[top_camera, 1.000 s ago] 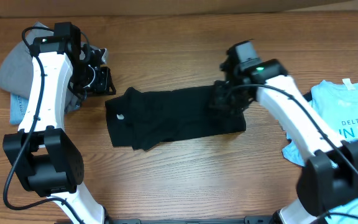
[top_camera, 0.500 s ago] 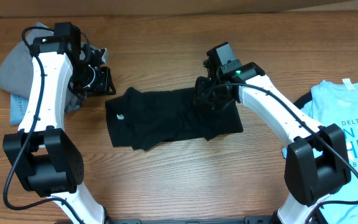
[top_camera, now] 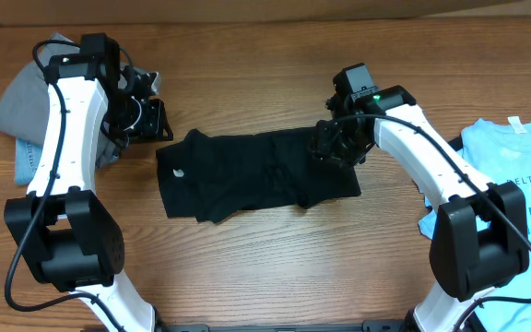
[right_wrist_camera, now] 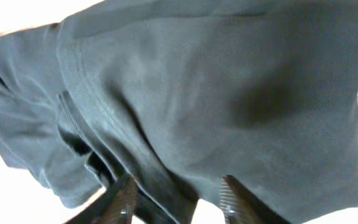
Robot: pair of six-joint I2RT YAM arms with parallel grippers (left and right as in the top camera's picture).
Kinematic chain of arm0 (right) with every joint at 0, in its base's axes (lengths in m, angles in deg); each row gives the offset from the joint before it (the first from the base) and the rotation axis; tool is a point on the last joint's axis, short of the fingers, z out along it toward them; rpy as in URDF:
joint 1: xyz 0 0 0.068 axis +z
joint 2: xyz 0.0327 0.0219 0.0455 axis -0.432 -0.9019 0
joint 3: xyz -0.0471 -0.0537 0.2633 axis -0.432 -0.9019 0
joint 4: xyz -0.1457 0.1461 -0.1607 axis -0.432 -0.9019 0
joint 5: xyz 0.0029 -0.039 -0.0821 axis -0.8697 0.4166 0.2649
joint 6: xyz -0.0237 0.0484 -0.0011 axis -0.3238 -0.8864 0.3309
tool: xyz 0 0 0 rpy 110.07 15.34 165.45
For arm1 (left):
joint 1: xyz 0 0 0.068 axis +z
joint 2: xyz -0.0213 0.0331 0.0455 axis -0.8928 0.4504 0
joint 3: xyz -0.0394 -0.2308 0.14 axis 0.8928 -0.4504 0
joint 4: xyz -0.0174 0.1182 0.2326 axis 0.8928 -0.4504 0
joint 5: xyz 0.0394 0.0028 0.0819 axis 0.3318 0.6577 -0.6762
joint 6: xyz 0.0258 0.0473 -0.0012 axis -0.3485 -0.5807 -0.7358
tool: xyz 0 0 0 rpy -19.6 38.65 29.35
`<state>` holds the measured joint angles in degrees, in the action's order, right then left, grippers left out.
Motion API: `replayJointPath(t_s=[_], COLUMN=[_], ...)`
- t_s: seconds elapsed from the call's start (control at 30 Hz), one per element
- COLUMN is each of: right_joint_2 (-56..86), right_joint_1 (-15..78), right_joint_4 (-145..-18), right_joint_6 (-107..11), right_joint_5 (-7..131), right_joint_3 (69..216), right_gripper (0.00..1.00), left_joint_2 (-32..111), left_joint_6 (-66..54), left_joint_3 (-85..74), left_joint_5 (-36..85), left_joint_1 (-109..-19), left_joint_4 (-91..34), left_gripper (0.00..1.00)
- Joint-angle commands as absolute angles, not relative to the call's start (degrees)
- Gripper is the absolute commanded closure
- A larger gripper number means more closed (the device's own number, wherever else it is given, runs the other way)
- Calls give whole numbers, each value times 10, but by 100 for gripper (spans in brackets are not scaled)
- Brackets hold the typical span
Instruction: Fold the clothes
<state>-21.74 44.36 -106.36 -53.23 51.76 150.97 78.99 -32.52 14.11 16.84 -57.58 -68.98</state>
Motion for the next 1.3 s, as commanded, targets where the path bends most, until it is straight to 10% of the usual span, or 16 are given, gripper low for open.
replayJointPath(t_s=[0.0, 0.4, 0.63, 0.77, 0.9, 1.13, 1.27], right_joint_2=[-216, -216, -217, -217, -217, -217, -217], right_joint_1=[476, 549, 568, 568, 568, 568, 568], right_joint_4=[-1049, -943, -866, -870, -890, -869, -833], right_joint_6=[-488, -508, -557, -566, -568, -584, -606], right_joint_5=[494, 495, 565, 586, 599, 560, 512], right_joint_3=[1492, 1433, 1406, 1405, 1404, 1404, 1405], right_gripper=[45, 41, 69, 47, 50, 96, 96], left_joint_2=[780, 780, 780, 780, 780, 780, 780], left_joint_6=[-342, -349, -348, -349, -349, -348, -348], left_joint_3=[152, 152, 152, 152, 152, 152, 152], left_joint_5=[198, 197, 197, 197, 197, 197, 197], left_joint_1=[-574, -574, -574, -574, -574, -574, -574], left_joint_4=[-683, -680, -683, -687, -687, -685, -686], left_gripper=[68, 67, 68, 67, 68, 67, 68])
